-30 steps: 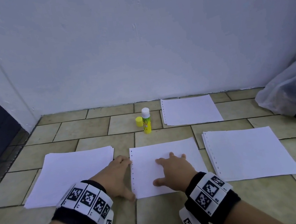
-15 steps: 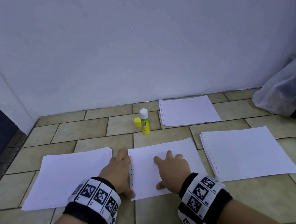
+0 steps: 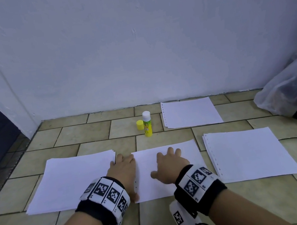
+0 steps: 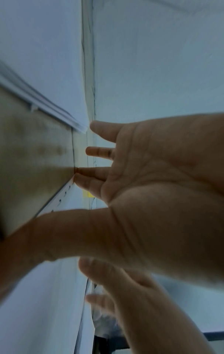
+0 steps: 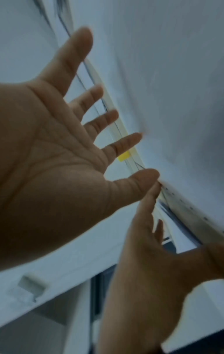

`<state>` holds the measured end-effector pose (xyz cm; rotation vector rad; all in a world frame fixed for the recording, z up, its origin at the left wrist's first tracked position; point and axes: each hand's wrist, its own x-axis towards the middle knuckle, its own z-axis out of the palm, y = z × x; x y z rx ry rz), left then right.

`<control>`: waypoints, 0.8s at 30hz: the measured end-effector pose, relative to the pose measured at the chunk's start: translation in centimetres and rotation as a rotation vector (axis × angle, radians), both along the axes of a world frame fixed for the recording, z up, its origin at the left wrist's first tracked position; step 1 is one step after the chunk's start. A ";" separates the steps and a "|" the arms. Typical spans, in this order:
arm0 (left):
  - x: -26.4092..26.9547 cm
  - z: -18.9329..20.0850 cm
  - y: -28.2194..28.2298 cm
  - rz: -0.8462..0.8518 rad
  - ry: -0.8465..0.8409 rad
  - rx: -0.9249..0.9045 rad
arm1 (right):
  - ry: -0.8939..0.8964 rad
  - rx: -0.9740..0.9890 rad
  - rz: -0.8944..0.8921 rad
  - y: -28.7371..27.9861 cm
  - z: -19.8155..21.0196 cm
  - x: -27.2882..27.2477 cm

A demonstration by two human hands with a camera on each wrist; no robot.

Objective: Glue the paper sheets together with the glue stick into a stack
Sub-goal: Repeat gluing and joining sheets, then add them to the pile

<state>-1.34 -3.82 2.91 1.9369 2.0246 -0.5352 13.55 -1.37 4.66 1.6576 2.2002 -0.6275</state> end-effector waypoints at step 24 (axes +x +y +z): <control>-0.5 1.3 0.1 -0.073 0.018 -0.041 | 0.041 0.051 -0.155 4.3 -0.3 7.1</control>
